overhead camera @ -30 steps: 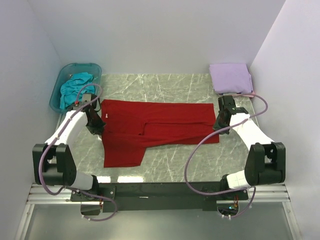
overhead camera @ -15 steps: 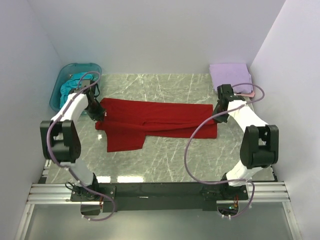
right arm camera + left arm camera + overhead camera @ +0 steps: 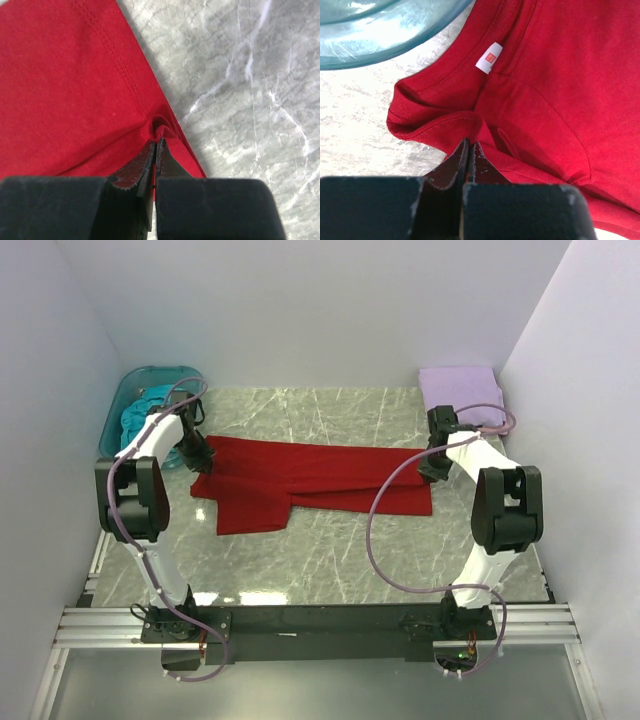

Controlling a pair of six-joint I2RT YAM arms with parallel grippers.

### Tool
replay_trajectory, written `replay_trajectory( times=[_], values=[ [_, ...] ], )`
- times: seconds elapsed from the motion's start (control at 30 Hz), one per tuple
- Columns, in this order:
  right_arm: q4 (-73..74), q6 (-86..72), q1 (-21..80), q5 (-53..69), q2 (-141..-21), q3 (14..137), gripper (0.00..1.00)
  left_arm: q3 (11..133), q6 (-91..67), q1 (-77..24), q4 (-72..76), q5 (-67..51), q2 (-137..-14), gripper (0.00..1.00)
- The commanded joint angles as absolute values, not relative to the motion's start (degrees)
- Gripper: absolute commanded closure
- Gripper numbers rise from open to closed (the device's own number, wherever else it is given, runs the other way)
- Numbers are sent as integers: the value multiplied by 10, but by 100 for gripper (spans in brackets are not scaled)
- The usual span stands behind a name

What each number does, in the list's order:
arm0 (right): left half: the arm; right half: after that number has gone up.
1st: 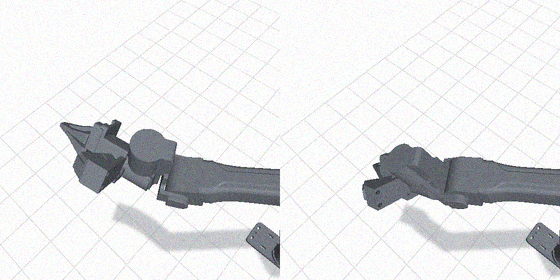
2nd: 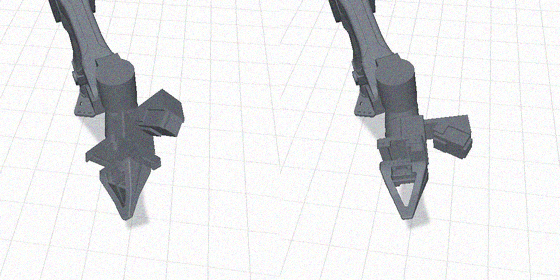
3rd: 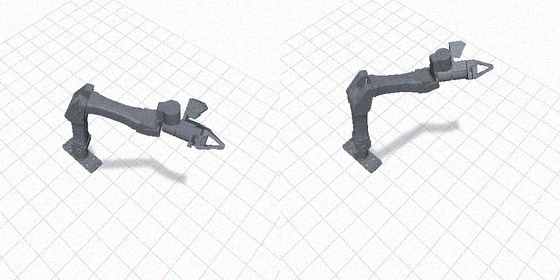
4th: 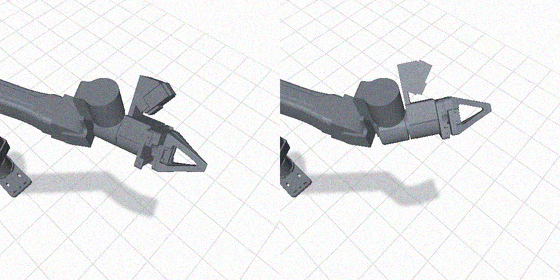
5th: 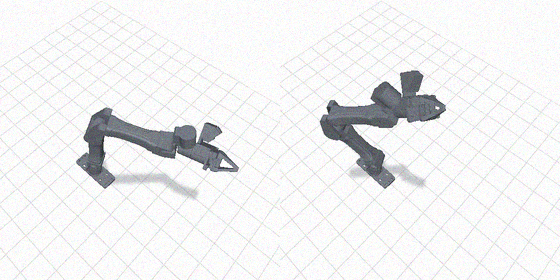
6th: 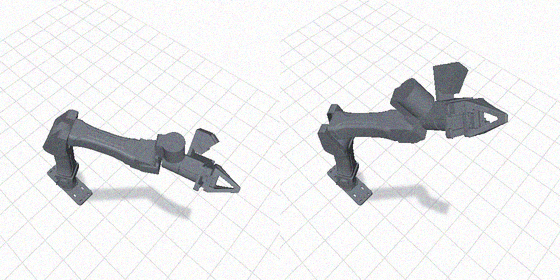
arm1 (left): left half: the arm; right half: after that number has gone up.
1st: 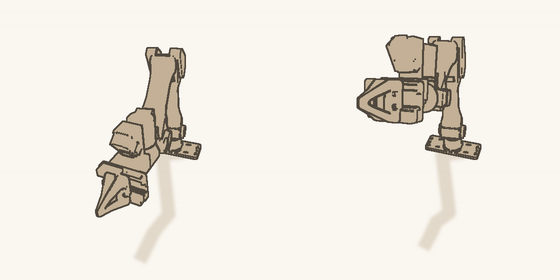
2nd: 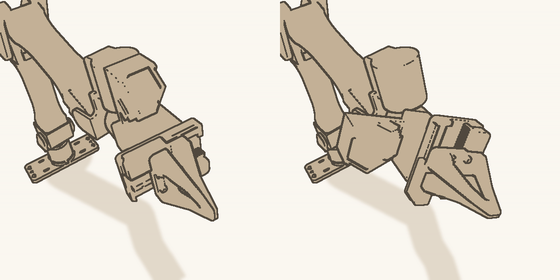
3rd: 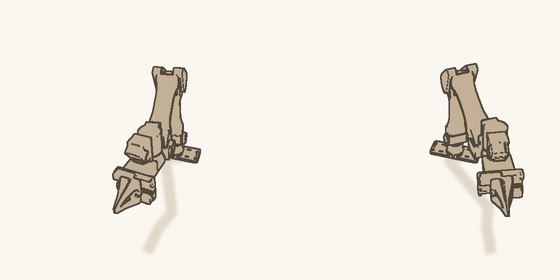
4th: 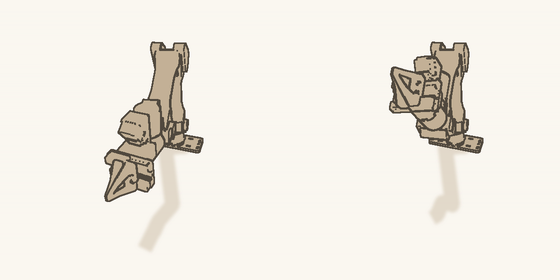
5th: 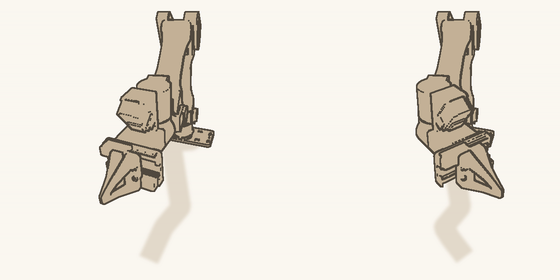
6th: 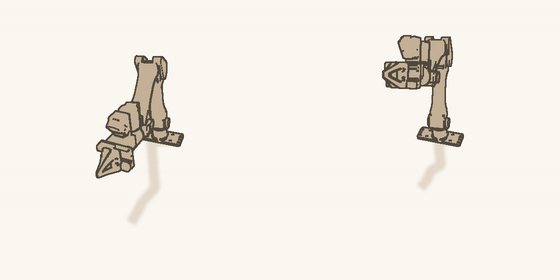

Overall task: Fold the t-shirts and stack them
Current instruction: Fold the tshirt

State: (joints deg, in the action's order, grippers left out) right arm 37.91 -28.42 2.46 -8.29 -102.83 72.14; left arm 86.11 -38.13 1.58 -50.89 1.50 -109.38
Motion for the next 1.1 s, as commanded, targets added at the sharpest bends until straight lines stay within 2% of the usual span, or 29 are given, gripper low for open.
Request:
replay_trajectory(
  times=[0.0,0.6,0.67,0.7,0.77,0.8,0.83,0.87,0.9,0.93,0.97,1.0,1.07],
  values=[
    [356,-281,17,-96,-1035,752,100,883,-373,19,-510,39,-1094,99],
    [322,-292,7,-66,-1085,779,100,866,-383,24,-465,55,-1105,98],
    [314,-291,6,-67,-1088,777,97,856,-385,23,-461,58,-1110,96],
    [312,-289,6,-65,-1089,777,95,853,-385,23,-459,61,-1110,92],
    [312,-284,7,-61,-1091,780,83,852,-388,23,-458,59,-1108,84],
    [314,-274,7,-48,-1091,786,77,852,-388,23,-460,54,-1107,73],
    [317,-270,9,-47,-1088,788,68,853,-387,23,-461,44,-1094,68],
    [316,-266,10,-47,-1075,788,65,853,-388,24,-460,41,-1086,63],
    [315,-261,15,-47,-1065,782,61,852,-388,22,-458,39,-1075,53],
    [312,-260,18,-47,-1055,780,54,852,-391,22,-457,37,-1053,48],
    [311,-259,21,-47,-1033,779,51,852,-393,22,-459,36,-1042,42],
    [311,-256,29,-47,-1021,775,48,851,-394,22,-460,36,-1030,30],
    [313,-250,41,-44,-986,770,42,841,-395,18,-461,31,-993,19]
  ],
)
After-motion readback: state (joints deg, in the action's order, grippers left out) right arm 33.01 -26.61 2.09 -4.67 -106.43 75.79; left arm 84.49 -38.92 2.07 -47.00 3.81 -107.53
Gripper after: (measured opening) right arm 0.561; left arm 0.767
